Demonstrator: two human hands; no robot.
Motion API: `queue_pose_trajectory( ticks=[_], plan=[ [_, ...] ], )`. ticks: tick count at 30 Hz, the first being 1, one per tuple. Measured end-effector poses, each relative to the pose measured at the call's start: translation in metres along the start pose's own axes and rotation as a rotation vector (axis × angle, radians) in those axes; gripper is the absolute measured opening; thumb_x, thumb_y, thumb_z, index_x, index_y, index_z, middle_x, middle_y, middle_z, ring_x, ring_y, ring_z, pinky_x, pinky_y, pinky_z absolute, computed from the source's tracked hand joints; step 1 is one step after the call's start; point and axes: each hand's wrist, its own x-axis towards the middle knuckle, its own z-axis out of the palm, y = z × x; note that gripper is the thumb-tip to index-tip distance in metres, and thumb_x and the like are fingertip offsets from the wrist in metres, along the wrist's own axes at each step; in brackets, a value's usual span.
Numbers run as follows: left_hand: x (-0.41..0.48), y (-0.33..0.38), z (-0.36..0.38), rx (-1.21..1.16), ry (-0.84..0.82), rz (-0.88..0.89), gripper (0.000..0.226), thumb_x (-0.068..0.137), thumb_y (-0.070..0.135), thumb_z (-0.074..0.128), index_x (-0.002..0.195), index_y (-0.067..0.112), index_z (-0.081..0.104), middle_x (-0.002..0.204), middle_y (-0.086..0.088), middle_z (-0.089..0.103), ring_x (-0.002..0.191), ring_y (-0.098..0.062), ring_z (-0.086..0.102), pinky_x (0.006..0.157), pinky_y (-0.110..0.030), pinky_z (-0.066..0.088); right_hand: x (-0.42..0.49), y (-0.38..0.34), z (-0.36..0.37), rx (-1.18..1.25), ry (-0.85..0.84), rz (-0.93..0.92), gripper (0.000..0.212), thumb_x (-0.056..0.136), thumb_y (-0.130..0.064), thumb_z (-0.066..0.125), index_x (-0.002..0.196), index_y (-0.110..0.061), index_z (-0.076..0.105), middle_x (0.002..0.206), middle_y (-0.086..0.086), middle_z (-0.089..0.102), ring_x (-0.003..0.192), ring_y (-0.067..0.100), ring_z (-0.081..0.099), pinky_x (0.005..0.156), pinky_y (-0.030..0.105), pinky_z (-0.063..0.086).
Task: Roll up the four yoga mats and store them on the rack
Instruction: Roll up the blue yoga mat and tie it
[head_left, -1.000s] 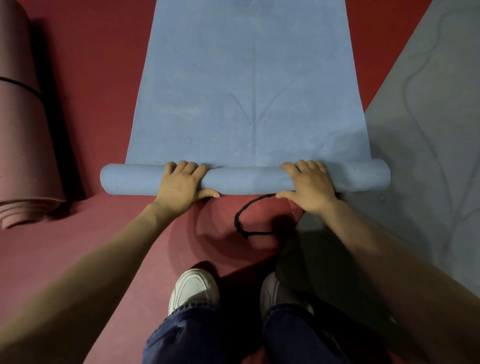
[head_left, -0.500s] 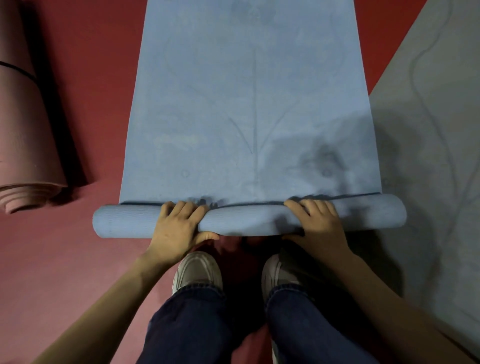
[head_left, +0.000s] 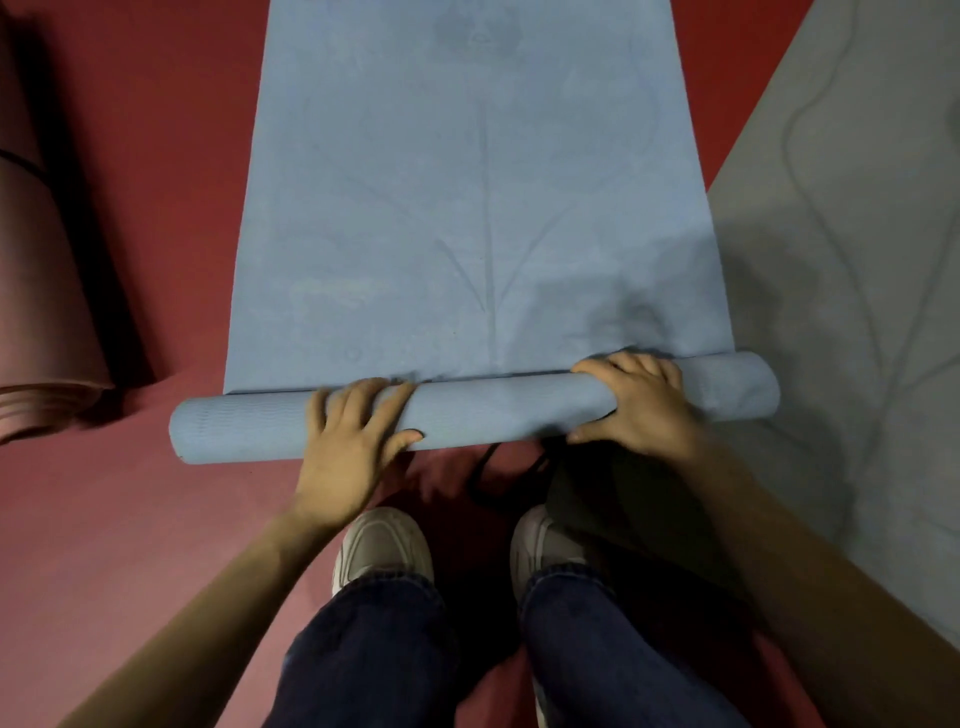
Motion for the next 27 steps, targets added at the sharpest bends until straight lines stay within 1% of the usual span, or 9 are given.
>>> queue_pose_trajectory(
  ticks=[2,4,7,11,14,17,20,23,27],
  plan=[
    [-0.007,0.016,0.008,-0.074,0.053,-0.110,0.059,0.094,0.059,0.030,0.135,0.022,0.049,0.133,-0.009,0.051,0.127,-0.028,0.041,0.110,-0.053,0.011,0.011,-0.002,-0.010,0.003,-0.087,0.009,0.085,0.055,-0.067,0.075,0.131,-0.045,0.043,0.132,-0.009,0.045,0.127,0.019,0.033,0.104,0.031,0.016],
    [-0.002,0.019,0.012,-0.165,0.042,-0.216,0.066,0.088,0.068,0.032,0.133,0.025,0.053,0.136,-0.003,0.050,0.131,-0.025,0.038,0.112,-0.046,0.003,0.017,-0.004,-0.013,-0.023,-0.144,0.026,0.086,0.056,-0.065,0.076,0.132,-0.045,0.041,0.134,-0.009,0.044,0.129,0.019,0.032,0.106,0.032,0.016],
    [0.017,0.011,0.013,-0.153,0.009,-0.250,0.073,0.083,0.077,0.026,0.128,0.028,0.058,0.129,0.002,0.055,0.125,-0.019,0.041,0.109,-0.045,0.012,0.016,-0.001,-0.013,-0.013,-0.093,0.017,0.086,0.062,-0.070,0.067,0.138,-0.042,0.038,0.139,-0.008,0.042,0.131,0.018,0.031,0.107,0.030,0.013],
    [0.049,0.005,0.004,-0.138,-0.119,-0.304,0.078,0.073,0.080,0.027,0.128,0.033,0.057,0.128,0.004,0.057,0.126,-0.018,0.042,0.111,-0.044,0.013,0.002,0.000,0.014,0.042,0.237,-0.143,0.074,0.074,-0.066,0.041,0.139,-0.030,0.045,0.137,0.005,0.049,0.129,0.024,0.033,0.106,0.036,0.012],
    [0.076,-0.003,-0.004,-0.178,-0.298,-0.359,0.069,0.076,0.078,0.037,0.128,0.037,0.056,0.133,0.004,0.056,0.129,-0.018,0.041,0.111,-0.042,0.014,-0.003,-0.011,0.037,0.040,0.260,-0.128,0.083,0.070,-0.058,0.056,0.144,-0.033,0.026,0.149,0.006,0.027,0.139,0.025,0.011,0.111,0.036,-0.016],
    [0.086,-0.008,-0.004,-0.154,-0.368,-0.353,0.063,0.079,0.076,0.039,0.127,0.039,0.057,0.132,0.004,0.056,0.127,-0.017,0.044,0.108,-0.040,0.017,0.008,-0.013,0.034,0.024,0.284,-0.121,0.095,0.058,-0.057,0.076,0.138,-0.032,0.031,0.144,0.006,0.033,0.136,0.024,0.012,0.110,0.036,-0.018],
    [0.086,-0.011,-0.003,-0.170,-0.170,-0.241,0.047,0.091,0.062,0.039,0.116,0.033,0.066,0.124,0.006,0.060,0.121,-0.013,0.049,0.099,-0.035,0.022,0.025,-0.019,0.017,0.002,0.271,-0.087,0.090,0.055,-0.059,0.079,0.133,-0.033,0.044,0.135,0.001,0.042,0.130,0.022,0.022,0.111,0.038,-0.003],
    [0.074,-0.004,-0.003,-0.174,0.050,-0.146,0.052,0.092,0.050,0.032,0.111,0.020,0.069,0.110,-0.001,0.065,0.109,-0.022,0.059,0.094,-0.031,0.027,0.040,-0.023,-0.001,0.008,0.104,-0.028,0.086,0.061,-0.062,0.074,0.135,-0.038,0.039,0.136,-0.006,0.036,0.132,0.019,0.021,0.113,0.037,-0.003],
    [0.046,0.015,0.013,-0.147,0.113,-0.212,0.061,0.090,0.052,0.041,0.133,0.010,0.053,0.135,-0.008,0.053,0.132,-0.027,0.039,0.113,-0.036,0.007,0.054,-0.021,-0.017,0.040,-0.040,-0.004,0.080,0.063,-0.062,0.072,0.133,-0.043,0.038,0.137,-0.007,0.036,0.132,0.018,0.020,0.111,0.035,0.000]
  ],
)
